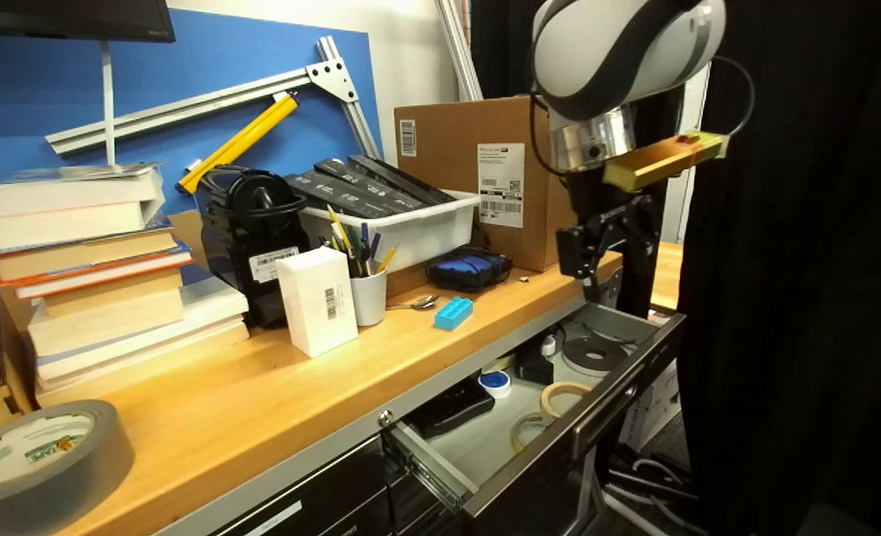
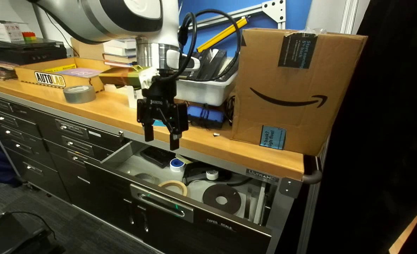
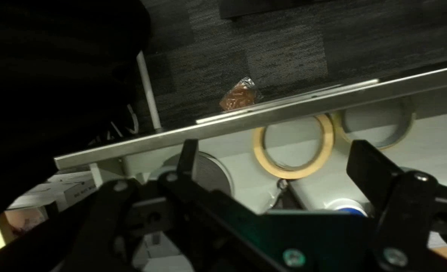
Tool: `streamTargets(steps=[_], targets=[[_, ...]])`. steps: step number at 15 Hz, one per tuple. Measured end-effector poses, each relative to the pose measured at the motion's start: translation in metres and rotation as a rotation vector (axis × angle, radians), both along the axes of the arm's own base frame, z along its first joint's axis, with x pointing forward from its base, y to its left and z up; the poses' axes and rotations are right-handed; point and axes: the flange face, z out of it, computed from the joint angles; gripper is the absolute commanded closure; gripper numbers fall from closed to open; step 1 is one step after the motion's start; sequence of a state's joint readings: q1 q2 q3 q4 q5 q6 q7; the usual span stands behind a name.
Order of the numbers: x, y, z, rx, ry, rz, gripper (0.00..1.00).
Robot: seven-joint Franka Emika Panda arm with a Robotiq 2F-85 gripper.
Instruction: Put the blue lego brick in the open drawer then close the drawer
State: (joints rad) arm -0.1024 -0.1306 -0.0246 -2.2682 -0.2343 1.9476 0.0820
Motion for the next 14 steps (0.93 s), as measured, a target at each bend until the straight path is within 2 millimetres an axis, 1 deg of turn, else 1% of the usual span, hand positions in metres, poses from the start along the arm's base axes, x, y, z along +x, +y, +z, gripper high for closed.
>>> streamTargets(steps=[4,5,7,8,10,14], targets=[[0.038,0.072,-0.015,0.016,0.007,0.091,0.00],[0.046,0.087,-0.019,0.020,0.004,0.101,0.00],[0.061,0.110,-0.025,0.042,-0.012,0.093,0.00],[0.068,0.118,-0.027,0.056,-0.022,0.078,0.00],[0.080,0.129,-0.033,0.076,-0.037,0.044,0.00],[0.102,0.141,-0.042,0.105,-0.107,-0.053,0.00]])
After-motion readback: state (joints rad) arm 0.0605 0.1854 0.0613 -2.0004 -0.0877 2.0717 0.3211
